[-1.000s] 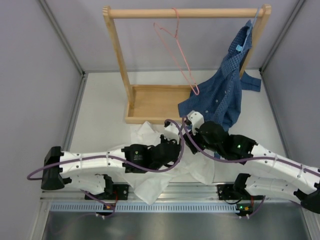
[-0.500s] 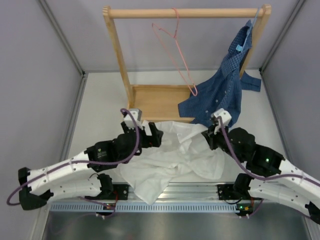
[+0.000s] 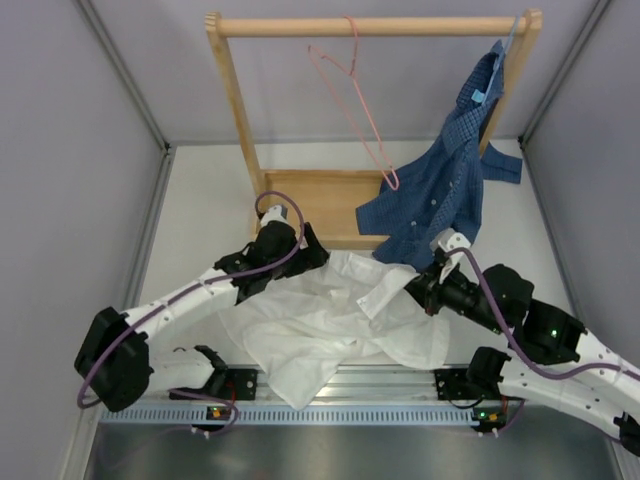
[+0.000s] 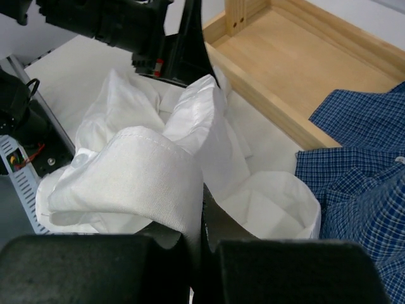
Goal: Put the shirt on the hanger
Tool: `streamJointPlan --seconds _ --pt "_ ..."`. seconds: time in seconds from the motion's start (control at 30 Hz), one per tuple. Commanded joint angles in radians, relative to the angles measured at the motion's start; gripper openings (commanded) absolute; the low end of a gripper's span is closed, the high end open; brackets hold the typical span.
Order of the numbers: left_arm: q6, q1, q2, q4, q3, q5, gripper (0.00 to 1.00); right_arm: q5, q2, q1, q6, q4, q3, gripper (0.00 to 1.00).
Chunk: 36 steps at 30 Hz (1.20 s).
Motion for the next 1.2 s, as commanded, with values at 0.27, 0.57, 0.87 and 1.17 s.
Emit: streamJointPlan --seconds 0.27,0.57,0.87,1.17 --pt "-0.083 0.02 0.194 0.556 -0.092 0.311 0.67 -0.082 0.049 0.002 0.0 0.107 -0.014 0.0" --pt "-0.033 0.023 -0.026 0.322 -0.114 -0.012 0.0 -0.022 0.038 0.002 0.018 0.102 -0.032 0.0" --pt "0.389 0.016 -0.343 -0.043 0.298 -0.502 0.0 -0.018 0.166 0.002 0.06 0.289 0.002 0.0" --pt "0.083 -0.159 -0.246 -0.071 -0.055 -0.659 0.0 0.15 0.27 0.002 0.142 0.374 -0.058 0.0"
